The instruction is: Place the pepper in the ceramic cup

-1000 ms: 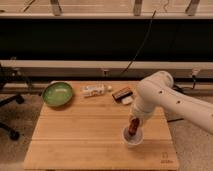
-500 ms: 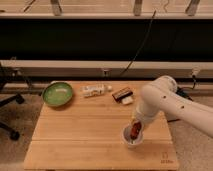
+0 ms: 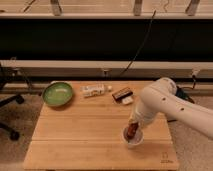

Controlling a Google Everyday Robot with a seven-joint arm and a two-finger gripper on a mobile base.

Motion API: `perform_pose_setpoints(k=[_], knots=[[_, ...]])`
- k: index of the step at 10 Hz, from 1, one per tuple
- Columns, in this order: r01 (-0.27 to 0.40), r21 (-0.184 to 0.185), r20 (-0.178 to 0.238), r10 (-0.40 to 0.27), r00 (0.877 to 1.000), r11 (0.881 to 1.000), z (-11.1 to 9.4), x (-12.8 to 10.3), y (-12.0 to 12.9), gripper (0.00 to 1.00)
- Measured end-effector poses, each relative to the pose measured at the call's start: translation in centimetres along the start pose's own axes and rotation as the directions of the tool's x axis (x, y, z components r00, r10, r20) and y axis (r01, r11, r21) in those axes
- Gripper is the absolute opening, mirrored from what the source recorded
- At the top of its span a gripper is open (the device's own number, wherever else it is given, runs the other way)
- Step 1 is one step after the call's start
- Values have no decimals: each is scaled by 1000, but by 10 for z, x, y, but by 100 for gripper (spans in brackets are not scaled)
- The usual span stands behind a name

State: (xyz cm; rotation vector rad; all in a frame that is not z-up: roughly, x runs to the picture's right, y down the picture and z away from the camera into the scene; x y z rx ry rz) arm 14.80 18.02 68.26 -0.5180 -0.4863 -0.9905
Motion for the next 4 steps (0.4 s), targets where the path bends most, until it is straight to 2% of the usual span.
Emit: perform_pose_setpoints(k=[4], knots=[[0, 14, -4, 0, 1000, 1000, -2, 2, 0, 80]])
